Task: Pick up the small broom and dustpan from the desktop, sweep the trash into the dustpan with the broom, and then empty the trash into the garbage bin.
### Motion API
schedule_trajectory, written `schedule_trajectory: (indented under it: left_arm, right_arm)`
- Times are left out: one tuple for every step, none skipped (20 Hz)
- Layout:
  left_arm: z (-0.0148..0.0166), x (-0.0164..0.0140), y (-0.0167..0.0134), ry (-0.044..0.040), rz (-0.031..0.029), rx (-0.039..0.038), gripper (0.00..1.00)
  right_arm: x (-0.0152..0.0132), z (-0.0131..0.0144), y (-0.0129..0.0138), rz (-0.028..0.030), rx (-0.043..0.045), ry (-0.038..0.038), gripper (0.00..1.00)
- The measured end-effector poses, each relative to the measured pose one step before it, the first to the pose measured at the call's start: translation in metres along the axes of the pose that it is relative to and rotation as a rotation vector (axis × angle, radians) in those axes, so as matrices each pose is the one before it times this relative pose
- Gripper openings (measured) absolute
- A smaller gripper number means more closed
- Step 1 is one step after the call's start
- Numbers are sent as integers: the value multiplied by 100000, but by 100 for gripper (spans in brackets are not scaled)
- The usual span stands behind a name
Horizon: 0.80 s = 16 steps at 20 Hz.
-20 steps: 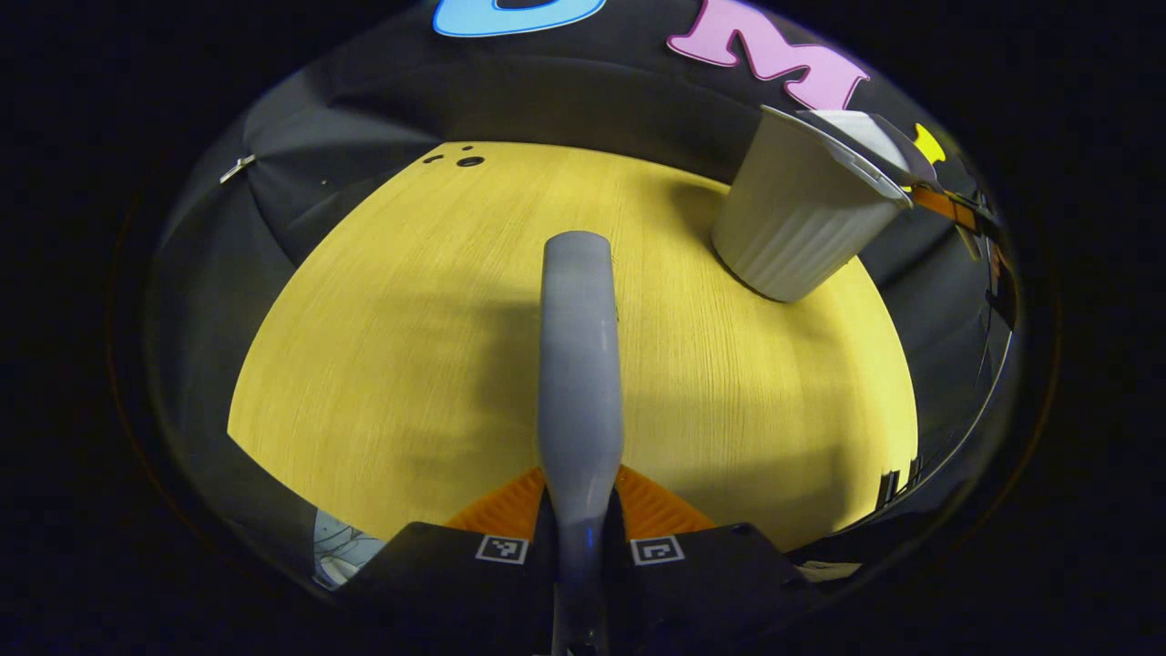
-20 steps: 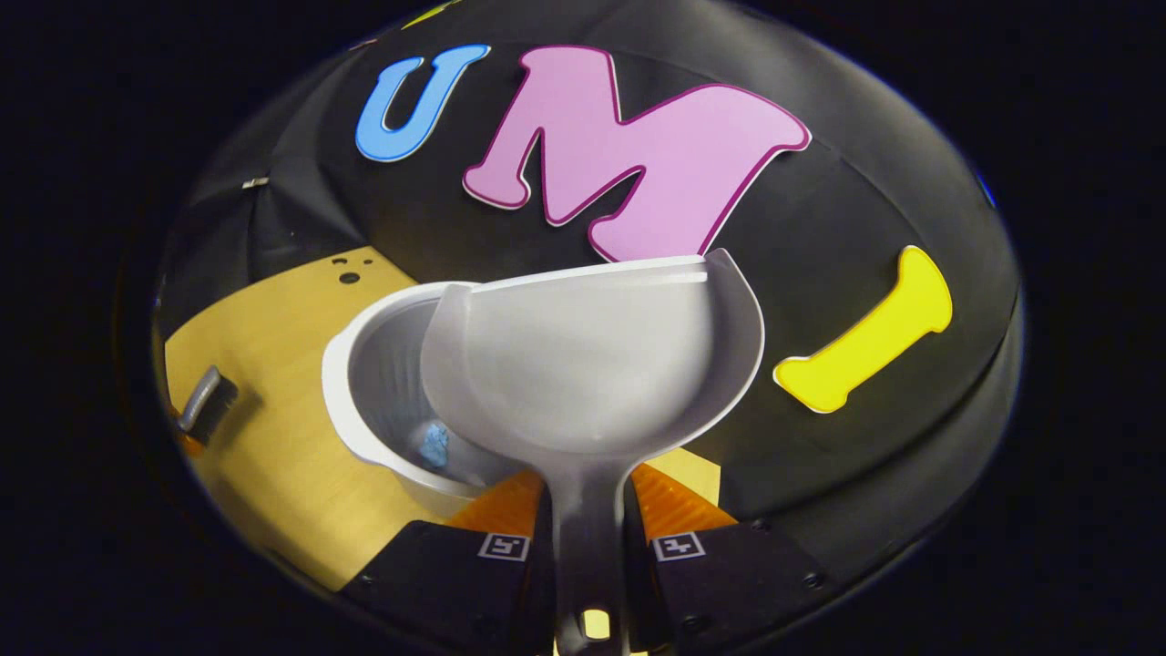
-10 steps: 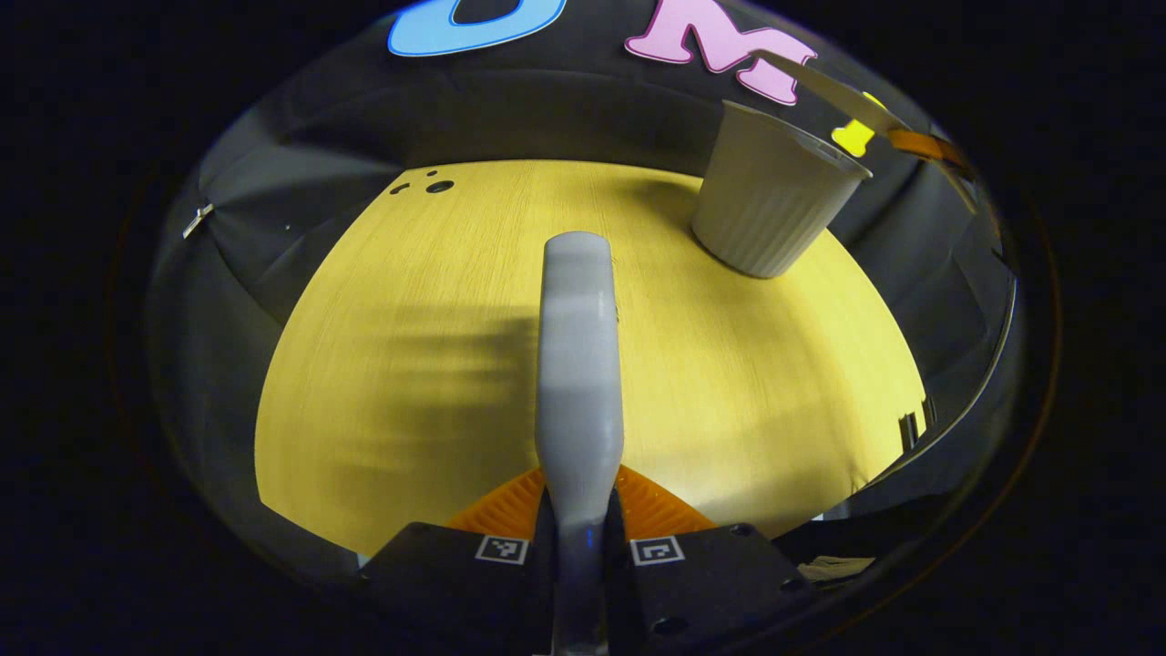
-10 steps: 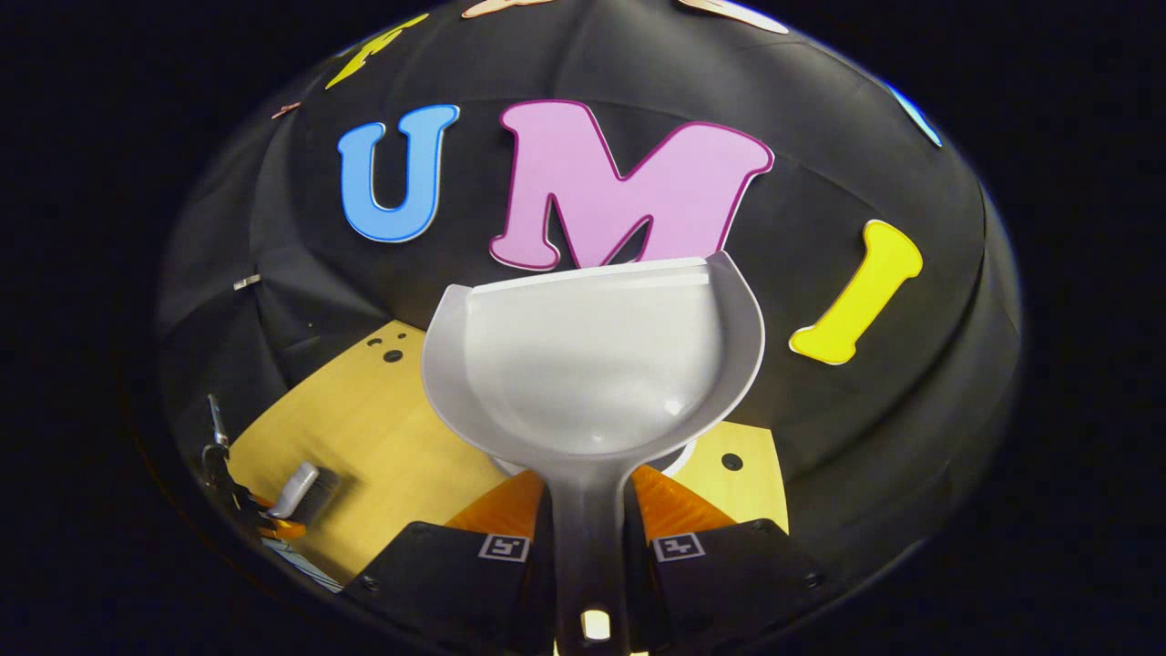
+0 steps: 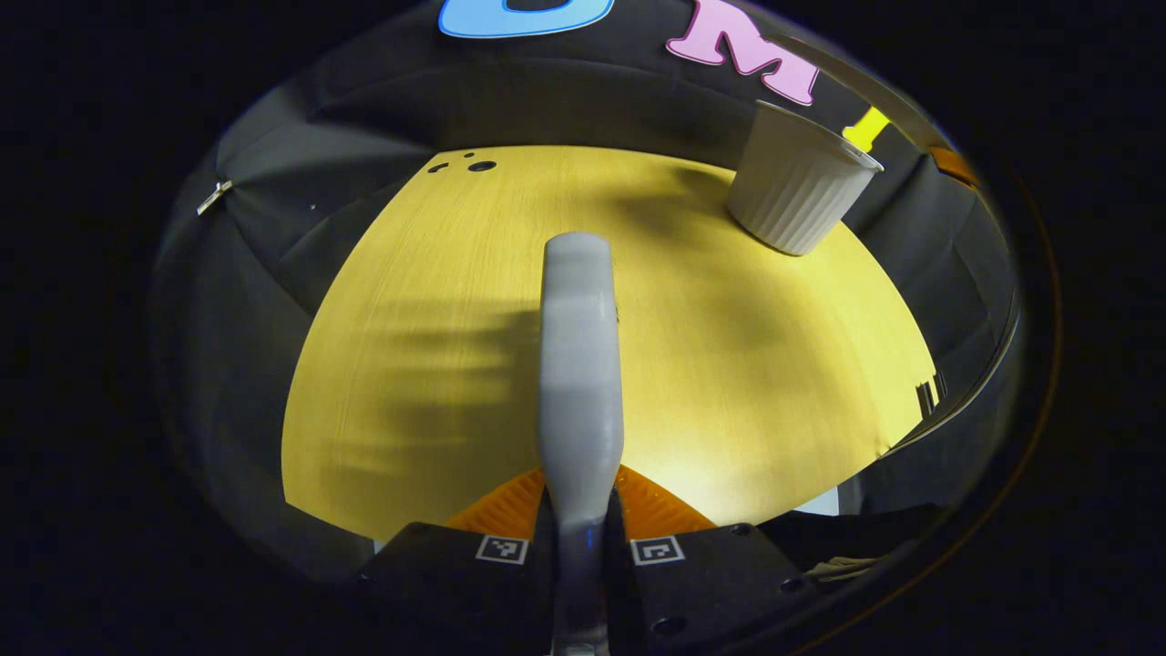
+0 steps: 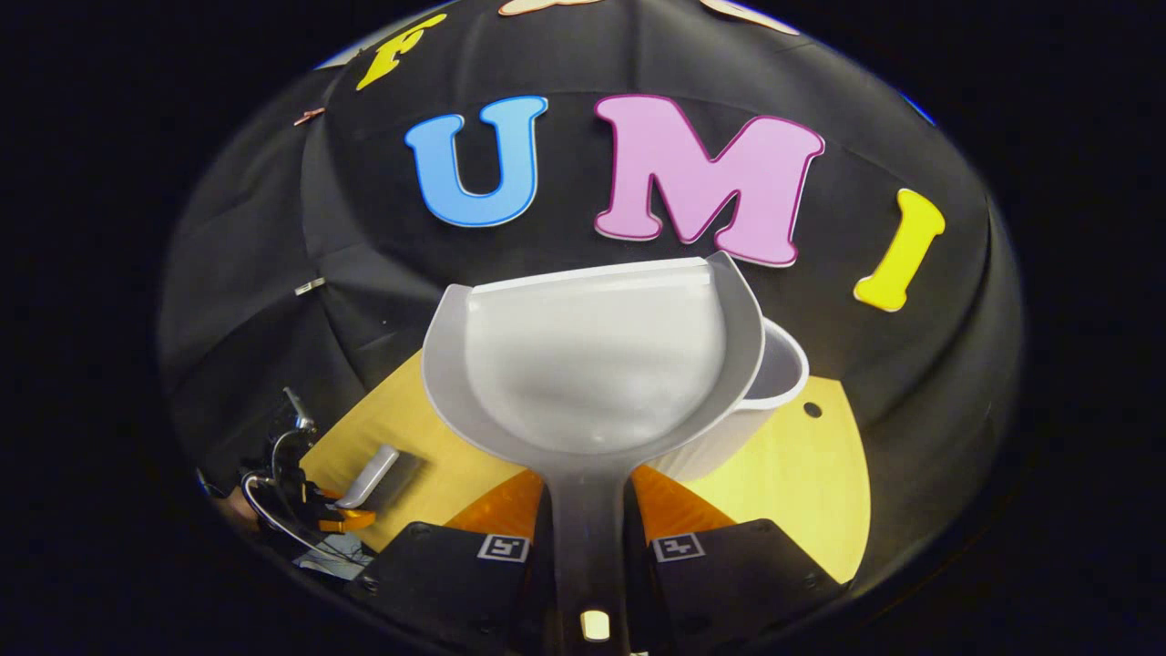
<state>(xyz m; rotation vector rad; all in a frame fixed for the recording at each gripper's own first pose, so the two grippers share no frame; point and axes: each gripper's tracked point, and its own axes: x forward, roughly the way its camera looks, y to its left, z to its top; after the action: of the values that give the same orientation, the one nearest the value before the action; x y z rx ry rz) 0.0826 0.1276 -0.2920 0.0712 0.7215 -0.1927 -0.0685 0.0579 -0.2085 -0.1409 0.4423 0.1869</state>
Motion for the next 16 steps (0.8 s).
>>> schedule_trajectory:
  left_arm:
    - [-248,234,413,408,36,-263,30]
    - [-154,134,278,573,-195,-482,30]
    - [-155,265,122,878,-381,-549,27]
    - [-119,64,-79,743,-676,-524,30]
    - [-9,132,-187,712,-714,-285,30]
    - [55,194,-162,675,-433,179,26]
    - [121,467,-11,835,-386,762,30]
    - [150,401,-60,870,48,848,27]
    - [349,449,-111,667,-179,541,26]
    - [341,432,-199,484,-293,-24,27]
    - [386,472,-149,654,-73,-401,27]
    - [498,644,-142,537,-91,-547,27]
    - [339,596,-207,744,-40,-346,30]
    - [449,608,23,685,546,295,27]
    - [387,457,-107,663,1182,880,27]
    - [140,254,-315,747,1421,1068,27]
  right_arm:
    - [191,-1367,948,1087,915,1894,34]
    - [289,-1370,897,897,1157,2243,34]
    - [177,-1509,773,815,1309,2317,34]
    - [416,-1308,633,643,1739,2302,34]
    - [410,-1367,518,735,1519,2238,34]
    - [604,-1230,270,144,1027,2513,34]
    - [784,-1467,124,-465,840,3447,37]
    - [707,-1334,-122,-560,1145,3177,34]
    - [952,-1511,-111,-411,1425,3163,34]
    - [786,-1339,-171,-233,1452,2990,34]
    - [668,-1192,-19,64,1383,2685,34]
    - [793,-993,-46,105,898,2512,34]
    - [1159,-706,-472,-485,416,2207,34]
    - [924,-679,-495,-1082,500,1896,34]
    - [883,-779,-281,-1120,809,1872,34]
    - [722,-594,-257,-608,1249,1968,34]
